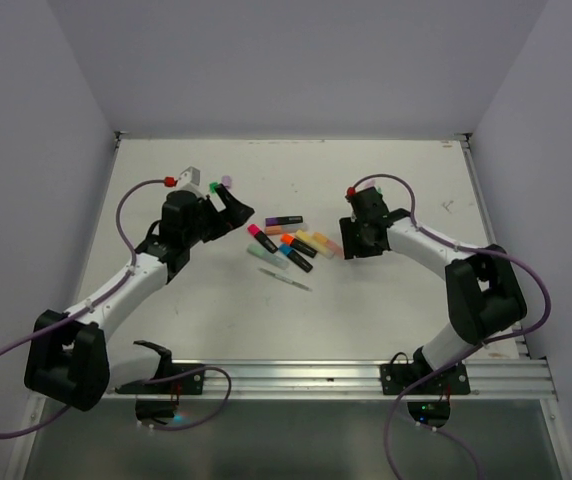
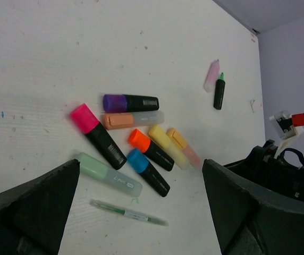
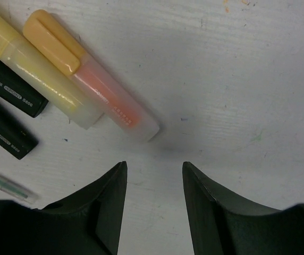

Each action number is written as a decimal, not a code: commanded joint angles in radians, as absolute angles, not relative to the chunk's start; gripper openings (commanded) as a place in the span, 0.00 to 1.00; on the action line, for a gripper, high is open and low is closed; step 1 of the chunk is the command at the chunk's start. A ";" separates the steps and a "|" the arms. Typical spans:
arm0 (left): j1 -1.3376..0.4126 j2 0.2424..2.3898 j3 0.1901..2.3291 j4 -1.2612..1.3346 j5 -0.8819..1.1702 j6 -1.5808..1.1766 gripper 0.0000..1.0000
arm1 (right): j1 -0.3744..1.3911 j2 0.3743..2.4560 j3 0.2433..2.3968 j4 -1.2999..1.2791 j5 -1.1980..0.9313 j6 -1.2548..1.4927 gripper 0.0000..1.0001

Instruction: Open the pen caps

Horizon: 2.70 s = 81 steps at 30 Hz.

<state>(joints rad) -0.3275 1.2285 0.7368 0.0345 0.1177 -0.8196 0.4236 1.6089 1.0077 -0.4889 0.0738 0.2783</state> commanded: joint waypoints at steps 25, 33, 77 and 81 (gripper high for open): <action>-0.324 1.193 0.710 0.150 0.239 -0.756 1.00 | 0.422 1.838 1.130 -0.384 0.003 0.106 0.52; -0.324 1.207 0.698 0.170 0.267 -0.752 1.00 | 0.422 1.858 1.155 -0.374 -0.040 0.077 0.42; -0.456 1.387 0.678 0.531 0.479 -0.925 0.87 | 0.540 1.393 1.023 -0.258 -0.204 0.259 0.00; -0.476 1.423 0.693 0.568 0.486 -0.959 0.87 | 0.568 1.407 1.035 -0.247 -0.213 0.270 0.00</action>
